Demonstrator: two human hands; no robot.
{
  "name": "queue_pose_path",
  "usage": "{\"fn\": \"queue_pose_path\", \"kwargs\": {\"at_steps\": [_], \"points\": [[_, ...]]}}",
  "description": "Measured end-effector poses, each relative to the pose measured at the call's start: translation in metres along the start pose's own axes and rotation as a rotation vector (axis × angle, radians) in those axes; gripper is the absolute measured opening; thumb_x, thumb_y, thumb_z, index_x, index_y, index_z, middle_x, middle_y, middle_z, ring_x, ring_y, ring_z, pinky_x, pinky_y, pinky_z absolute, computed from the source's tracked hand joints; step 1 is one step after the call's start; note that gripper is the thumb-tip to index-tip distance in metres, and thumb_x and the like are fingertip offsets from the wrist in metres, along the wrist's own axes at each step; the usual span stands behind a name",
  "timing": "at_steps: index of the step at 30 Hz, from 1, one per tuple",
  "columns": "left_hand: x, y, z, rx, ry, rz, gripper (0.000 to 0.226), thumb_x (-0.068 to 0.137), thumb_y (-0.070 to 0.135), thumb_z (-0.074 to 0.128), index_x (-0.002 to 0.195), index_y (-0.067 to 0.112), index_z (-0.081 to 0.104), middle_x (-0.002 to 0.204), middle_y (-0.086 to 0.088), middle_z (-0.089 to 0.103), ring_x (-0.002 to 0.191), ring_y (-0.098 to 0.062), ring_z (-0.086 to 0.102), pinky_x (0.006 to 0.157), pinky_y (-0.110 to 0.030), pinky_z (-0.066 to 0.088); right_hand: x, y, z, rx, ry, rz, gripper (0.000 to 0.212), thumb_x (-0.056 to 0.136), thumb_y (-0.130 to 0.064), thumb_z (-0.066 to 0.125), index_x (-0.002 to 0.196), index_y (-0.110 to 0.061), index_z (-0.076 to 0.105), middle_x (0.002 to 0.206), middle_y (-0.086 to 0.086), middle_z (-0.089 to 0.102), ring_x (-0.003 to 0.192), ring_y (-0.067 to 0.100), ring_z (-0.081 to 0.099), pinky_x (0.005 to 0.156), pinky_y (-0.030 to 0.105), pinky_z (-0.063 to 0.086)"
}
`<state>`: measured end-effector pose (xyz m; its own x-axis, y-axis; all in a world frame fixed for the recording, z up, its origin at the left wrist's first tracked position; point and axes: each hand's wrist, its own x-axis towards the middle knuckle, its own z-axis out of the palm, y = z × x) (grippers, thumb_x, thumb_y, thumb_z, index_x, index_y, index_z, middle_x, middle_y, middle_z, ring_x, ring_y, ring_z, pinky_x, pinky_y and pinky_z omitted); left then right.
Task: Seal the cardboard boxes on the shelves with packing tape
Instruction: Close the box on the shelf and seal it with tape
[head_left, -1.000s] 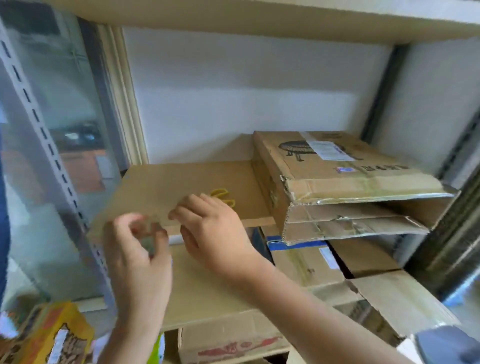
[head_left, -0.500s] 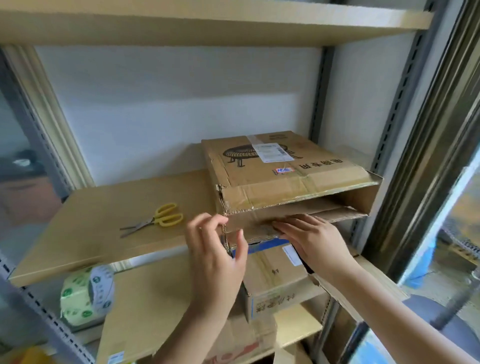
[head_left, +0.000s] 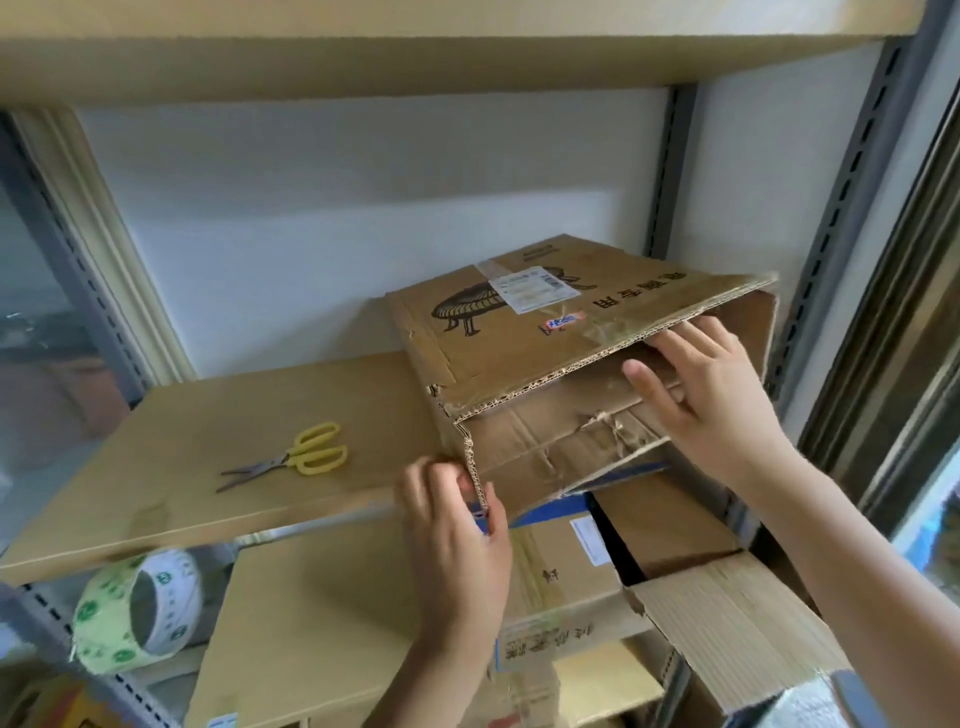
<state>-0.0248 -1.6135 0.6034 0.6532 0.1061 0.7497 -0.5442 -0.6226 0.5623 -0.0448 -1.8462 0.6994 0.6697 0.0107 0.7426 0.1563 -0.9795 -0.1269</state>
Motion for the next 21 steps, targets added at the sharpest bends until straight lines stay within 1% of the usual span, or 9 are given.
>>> {"fn": "queue_pose_path", "kwargs": {"at_steps": [2, 4, 7, 9, 11, 15, 17, 19, 21], "points": [[-0.004, 0.003, 0.008, 0.028, -0.028, 0.065, 0.040, 0.072, -0.010, 0.069, 0.104, 0.012, 0.060, 0.125, -0.009, 0.047, 0.109, -0.031, 0.052, 0.089, -0.039, 0.049, 0.008, 0.001, 0.003, 0.055, -0.034, -0.030, 0.049, 0.100, -0.050, 0.040, 0.130, -0.016, 0.057, 0.129, -0.001, 0.059, 0.118, 0.026, 0.050, 0.100, 0.041, 0.042], [-0.003, 0.004, 0.015, 0.073, -0.095, 0.178, 0.058, 0.071, -0.016, 0.060, 0.119, 0.015, 0.067, 0.139, -0.010, 0.044, 0.127, -0.032, 0.047, 0.102, -0.045, 0.045, 0.012, -0.004, 0.005, 0.196, -0.065, -0.036, 0.050, 0.099, -0.050, 0.041, 0.131, -0.015, 0.056, 0.131, -0.002, 0.058, 0.122, 0.021, 0.050, 0.102, 0.031, 0.041], [0.012, -0.006, 0.024, 0.043, -0.158, 0.194, 0.046, 0.081, -0.001, 0.048, 0.123, 0.011, 0.065, 0.139, -0.004, 0.055, 0.142, -0.024, 0.037, 0.110, -0.047, 0.040, 0.018, -0.013, 0.014, 0.174, -0.082, -0.127, 0.048, 0.101, -0.047, 0.037, 0.129, -0.015, 0.059, 0.121, -0.002, 0.064, 0.116, 0.020, 0.052, 0.097, 0.028, 0.040], [0.027, -0.013, 0.019, 0.012, -0.139, 0.147, 0.039, 0.086, 0.008, 0.044, 0.120, 0.008, 0.064, 0.133, -0.002, 0.060, 0.137, -0.019, 0.043, 0.105, -0.045, 0.045, 0.017, -0.013, 0.022, 0.094, -0.065, -0.179, 0.046, 0.102, -0.045, 0.035, 0.123, -0.015, 0.062, 0.106, -0.003, 0.066, 0.101, 0.021, 0.053, 0.091, 0.029, 0.037], [0.041, -0.011, 0.008, 0.019, -0.069, 0.178, 0.030, 0.090, 0.013, 0.053, 0.117, 0.007, 0.063, 0.127, -0.003, 0.060, 0.125, -0.020, 0.052, 0.102, -0.041, 0.047, 0.015, -0.008, 0.028, 0.074, -0.061, -0.168, 0.045, 0.102, -0.045, 0.034, 0.121, -0.016, 0.062, 0.101, -0.004, 0.066, 0.094, 0.022, 0.053, 0.087, 0.028, 0.034], [0.068, 0.024, 0.001, 0.018, -0.038, 0.312, 0.035, 0.091, 0.027, 0.063, 0.121, 0.009, 0.062, 0.117, -0.003, 0.058, 0.109, -0.018, 0.056, 0.095, -0.028, 0.045, 0.007, 0.007, 0.036, 0.065, -0.083, -0.147, 0.042, 0.102, -0.044, 0.038, 0.125, -0.017, 0.061, 0.114, -0.004, 0.065, 0.107, 0.023, 0.055, 0.094, 0.032, 0.039], [0.082, 0.036, 0.008, 0.047, -0.023, 0.321, 0.039, 0.090, 0.027, 0.066, 0.126, 0.011, 0.060, 0.118, -0.005, 0.054, 0.109, -0.020, 0.055, 0.094, -0.030, 0.046, -0.006, 0.016, 0.036, 0.058, 0.108, -0.078, 0.029, 0.100, -0.032, 0.050, 0.110, -0.014, 0.069, 0.106, -0.002, 0.067, 0.099, 0.022, 0.059, 0.088, 0.031, 0.043], [0.094, 0.041, 0.016, 0.110, 0.005, 0.305, 0.045, 0.088, 0.027, 0.069, 0.128, 0.012, 0.057, 0.121, -0.008, 0.049, 0.111, -0.024, 0.053, 0.094, -0.034, 0.046, -0.024, 0.029, 0.033, 0.086, 0.423, 0.171, 0.019, 0.098, -0.023, 0.056, 0.096, -0.008, 0.067, 0.097, 0.004, 0.064, 0.087, 0.022, 0.057, 0.078, 0.027, 0.039], [0.098, 0.041, 0.021, 0.189, 0.030, 0.297, 0.050, 0.084, 0.026, 0.071, 0.129, 0.011, 0.055, 0.122, -0.010, 0.047, 0.111, -0.026, 0.051, 0.093, -0.037, 0.046, -0.033, 0.038, 0.028, 0.253, 0.579, 0.495, 0.023, 0.096, -0.026, 0.059, 0.109, -0.008, 0.060, 0.111, 0.006, 0.055, 0.096, 0.023, 0.057, 0.082, 0.030, 0.045]]}}
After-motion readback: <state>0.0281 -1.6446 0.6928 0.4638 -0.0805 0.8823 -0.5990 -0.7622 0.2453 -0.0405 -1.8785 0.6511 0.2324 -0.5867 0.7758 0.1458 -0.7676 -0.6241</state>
